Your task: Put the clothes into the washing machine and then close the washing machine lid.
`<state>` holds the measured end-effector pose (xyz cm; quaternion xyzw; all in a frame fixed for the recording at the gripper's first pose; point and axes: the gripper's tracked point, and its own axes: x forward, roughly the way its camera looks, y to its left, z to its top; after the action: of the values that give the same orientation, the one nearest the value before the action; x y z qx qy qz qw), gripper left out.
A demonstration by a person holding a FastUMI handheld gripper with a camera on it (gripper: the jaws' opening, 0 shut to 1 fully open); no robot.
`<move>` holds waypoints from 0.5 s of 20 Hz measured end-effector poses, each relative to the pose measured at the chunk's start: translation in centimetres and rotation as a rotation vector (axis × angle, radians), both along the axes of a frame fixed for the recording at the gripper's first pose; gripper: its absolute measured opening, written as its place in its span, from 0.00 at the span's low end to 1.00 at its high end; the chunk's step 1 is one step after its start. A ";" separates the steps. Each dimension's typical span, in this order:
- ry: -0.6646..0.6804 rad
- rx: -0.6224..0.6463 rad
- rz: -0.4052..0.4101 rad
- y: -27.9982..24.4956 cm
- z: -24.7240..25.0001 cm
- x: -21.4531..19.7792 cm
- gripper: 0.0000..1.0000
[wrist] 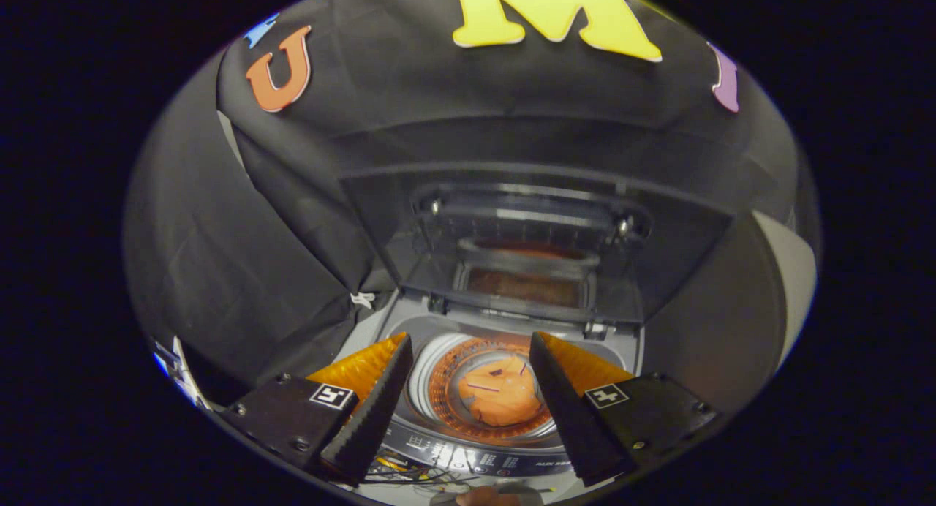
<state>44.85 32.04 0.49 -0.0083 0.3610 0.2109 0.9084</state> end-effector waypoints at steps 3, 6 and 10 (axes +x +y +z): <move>-0.056 0.018 -0.004 0.1 4.6 0.9 1.00; -0.102 0.030 -0.012 0.3 8.9 1.9 1.00; -0.148 0.040 -0.030 0.1 12.8 4.0 1.00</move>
<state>48.83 32.09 13.30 -0.0003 0.2889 0.2030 0.9356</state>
